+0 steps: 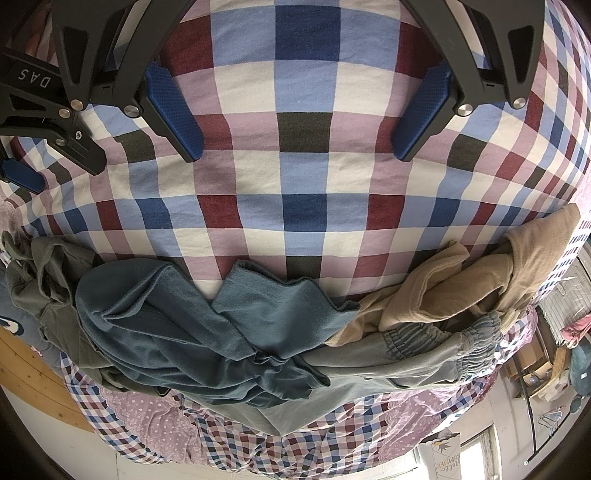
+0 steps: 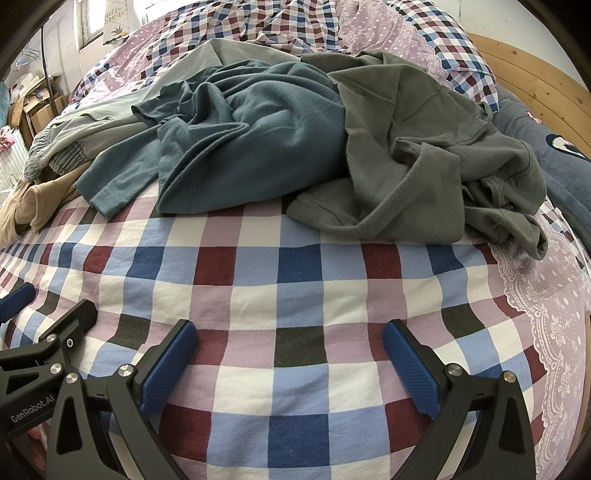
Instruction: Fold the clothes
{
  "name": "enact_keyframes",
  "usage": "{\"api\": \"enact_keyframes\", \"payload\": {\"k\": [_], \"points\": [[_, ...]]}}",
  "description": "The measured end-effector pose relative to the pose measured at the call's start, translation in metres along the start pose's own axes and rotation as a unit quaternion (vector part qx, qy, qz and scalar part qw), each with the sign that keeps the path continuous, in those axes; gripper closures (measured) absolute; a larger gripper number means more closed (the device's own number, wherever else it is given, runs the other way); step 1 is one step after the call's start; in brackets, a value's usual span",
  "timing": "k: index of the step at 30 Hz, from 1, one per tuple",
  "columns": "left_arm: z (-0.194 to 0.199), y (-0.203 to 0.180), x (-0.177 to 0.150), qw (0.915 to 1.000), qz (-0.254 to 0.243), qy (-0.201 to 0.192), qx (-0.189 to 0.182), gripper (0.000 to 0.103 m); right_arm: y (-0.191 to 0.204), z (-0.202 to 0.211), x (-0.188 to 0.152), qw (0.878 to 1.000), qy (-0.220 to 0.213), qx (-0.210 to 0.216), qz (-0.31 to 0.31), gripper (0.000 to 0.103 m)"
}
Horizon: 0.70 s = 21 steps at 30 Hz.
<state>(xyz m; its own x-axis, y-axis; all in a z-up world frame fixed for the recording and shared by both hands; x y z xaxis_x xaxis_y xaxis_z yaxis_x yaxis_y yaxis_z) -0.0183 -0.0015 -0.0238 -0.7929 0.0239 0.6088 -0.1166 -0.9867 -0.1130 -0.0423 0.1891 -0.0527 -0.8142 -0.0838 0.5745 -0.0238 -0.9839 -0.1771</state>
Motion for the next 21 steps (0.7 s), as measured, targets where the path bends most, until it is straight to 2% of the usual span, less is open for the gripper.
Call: {"api": "enact_keyframes", "payload": {"k": [9,17,21], "points": [[0.000,0.000,0.000,1.0000,-0.001,0.000,0.002,0.000,0.001,0.001,0.003,1.000,0.002,-0.002,0.001,0.000],[0.002,-0.011,-0.003,0.9996,-0.008,-0.002,0.027,0.000,0.001,-0.003,0.004,1.000,0.005,0.001,0.000,0.000],[-0.003,-0.018,-0.006,0.9998,-0.003,-0.002,0.019,0.000,0.000,-0.002,0.004,1.000,0.005,0.003,-0.001,0.000]]}}
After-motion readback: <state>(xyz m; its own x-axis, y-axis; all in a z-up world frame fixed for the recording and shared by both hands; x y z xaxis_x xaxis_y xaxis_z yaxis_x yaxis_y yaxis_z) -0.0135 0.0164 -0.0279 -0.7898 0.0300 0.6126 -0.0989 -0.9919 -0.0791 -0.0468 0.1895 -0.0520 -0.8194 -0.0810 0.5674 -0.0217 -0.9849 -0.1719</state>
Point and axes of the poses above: each gripper's, at about its wrist camera, not at the fingertips, and z roughly against the way its jaws point, y to its left, x to its top, the point moved 3 cm from there along -z, roughly the way its jaws point, and after that the axes turned 12 degrees about -x, right-handed, at the moved point
